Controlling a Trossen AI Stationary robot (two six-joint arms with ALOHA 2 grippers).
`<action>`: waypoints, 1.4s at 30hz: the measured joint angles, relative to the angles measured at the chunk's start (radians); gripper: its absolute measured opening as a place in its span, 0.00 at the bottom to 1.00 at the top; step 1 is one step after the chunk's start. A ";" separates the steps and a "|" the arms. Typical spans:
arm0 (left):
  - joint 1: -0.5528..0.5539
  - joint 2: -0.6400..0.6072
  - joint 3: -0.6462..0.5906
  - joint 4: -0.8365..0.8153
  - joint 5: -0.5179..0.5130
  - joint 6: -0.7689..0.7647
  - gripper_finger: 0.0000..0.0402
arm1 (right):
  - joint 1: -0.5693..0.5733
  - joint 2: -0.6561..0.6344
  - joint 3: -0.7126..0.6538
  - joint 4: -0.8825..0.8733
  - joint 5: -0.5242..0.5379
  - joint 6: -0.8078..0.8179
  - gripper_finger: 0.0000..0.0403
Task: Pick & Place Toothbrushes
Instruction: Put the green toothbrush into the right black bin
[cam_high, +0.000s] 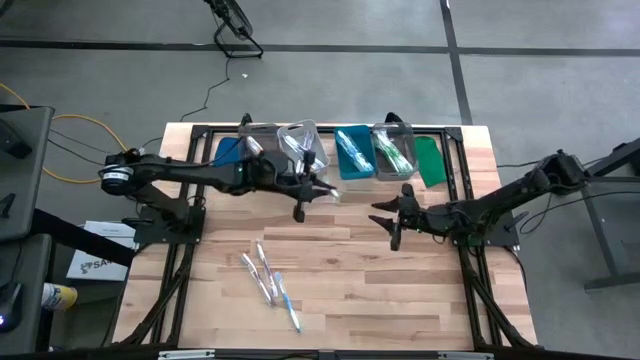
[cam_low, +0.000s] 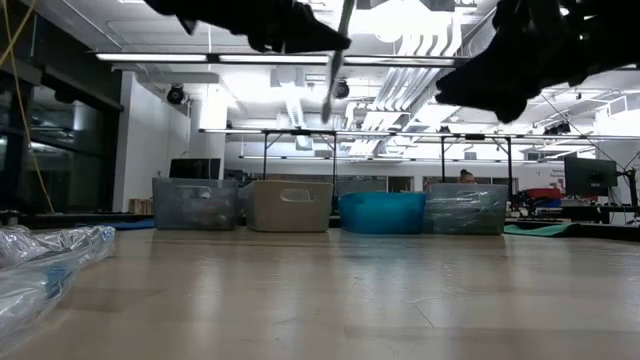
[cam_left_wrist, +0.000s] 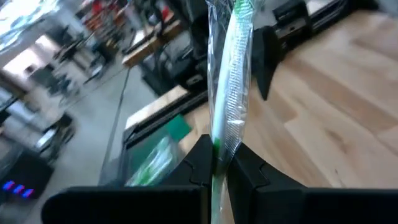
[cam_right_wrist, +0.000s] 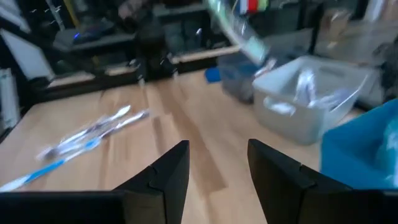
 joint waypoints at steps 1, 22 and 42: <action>0.015 0.012 0.000 0.021 0.039 0.002 0.04 | 0.010 0.000 0.000 0.021 0.022 -0.020 0.39; 0.088 0.180 -0.001 0.405 0.370 -0.037 0.04 | -0.111 0.355 0.153 0.430 0.031 -0.539 0.39; 0.089 0.180 0.000 0.387 0.371 -0.040 0.14 | -0.145 0.428 0.243 0.424 0.009 -0.562 0.04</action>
